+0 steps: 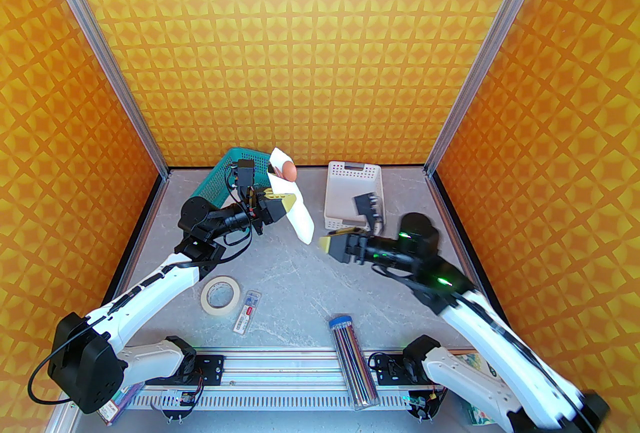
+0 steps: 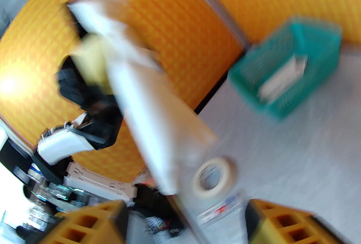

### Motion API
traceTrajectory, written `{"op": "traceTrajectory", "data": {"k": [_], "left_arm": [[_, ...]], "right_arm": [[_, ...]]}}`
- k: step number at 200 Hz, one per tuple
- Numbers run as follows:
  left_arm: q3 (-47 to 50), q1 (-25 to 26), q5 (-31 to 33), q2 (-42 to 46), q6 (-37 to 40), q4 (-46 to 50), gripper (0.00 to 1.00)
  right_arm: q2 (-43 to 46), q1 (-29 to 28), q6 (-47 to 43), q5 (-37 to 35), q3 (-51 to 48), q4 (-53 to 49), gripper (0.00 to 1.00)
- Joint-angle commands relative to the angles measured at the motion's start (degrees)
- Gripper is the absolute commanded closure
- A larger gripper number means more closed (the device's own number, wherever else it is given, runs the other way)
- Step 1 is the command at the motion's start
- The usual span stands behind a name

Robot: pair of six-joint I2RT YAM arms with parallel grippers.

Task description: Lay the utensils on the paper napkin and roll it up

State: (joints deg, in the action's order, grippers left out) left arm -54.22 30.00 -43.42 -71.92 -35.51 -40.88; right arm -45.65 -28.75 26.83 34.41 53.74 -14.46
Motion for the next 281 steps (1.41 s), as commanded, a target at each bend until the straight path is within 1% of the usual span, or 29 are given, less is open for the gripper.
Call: {"op": "traceTrajectory", "data": {"k": [1, 9, 34, 56, 75, 95, 123, 166, 212, 241, 281], "left_arm": [[-0.2, -0.2, 0.9, 0.8, 0.5, -2.0, 1.0], [-0.1, -0.2, 0.9, 0.9, 0.4, -2.3, 1.0], [0.0, -0.2, 0.9, 1.0, 0.2, -2.9, 1.0], [-0.1, -0.2, 0.8, 1.0, 0.2, -3.1, 1.0], [-0.2, -0.2, 0.6, 1.1, 0.3, -3.2, 1.0], [0.1, -0.2, 0.5, 1.2, 0.4, -3.4, 1.0], [0.0, -0.1, 0.5, 1.2, 0.4, -3.6, 1.0], [-0.1, -0.1, 0.5, 1.0, 0.3, -3.8, 1.0], [-0.2, -0.1, 0.5, 0.9, 0.4, -3.9, 1.0], [0.0, -0.1, 0.5, 0.6, 0.3, -4.3, 1.0], [0.0, -0.1, 0.2, 0.6, 0.0, -5.0, 1.0]], "right_arm": [[2.8, 0.1, -16.8, -2.6, 0.8, -0.8, 0.04], [3.5, -0.1, -19.5, -1.9, -0.6, 2.3, 0.01], [3.4, -2.2, -27.2, -1.5, -3.5, 12.1, 0.01], [1.0, -4.8, -34.5, -4.7, -3.8, 16.2, 0.01], [-1.8, -6.9, -36.6, -8.1, -3.9, 21.6, 0.01], [-4.9, -8.8, -36.6, -11.0, -3.9, 25.6, 0.01], [-8.8, -11.2, -35.7, -13.2, -3.0, 26.7, 0.02], [-12.6, -13.1, -32.1, -14.5, -2.5, 26.9, 0.14], [-14.5, -13.8, -29.1, -13.0, -2.5, 28.0, 0.23], [-15.9, -14.2, -26.3, -10.0, -1.7, 28.3, 0.34], [-16.6, -14.6, -23.0, -7.6, -1.8, 30.8, 0.43]]}}
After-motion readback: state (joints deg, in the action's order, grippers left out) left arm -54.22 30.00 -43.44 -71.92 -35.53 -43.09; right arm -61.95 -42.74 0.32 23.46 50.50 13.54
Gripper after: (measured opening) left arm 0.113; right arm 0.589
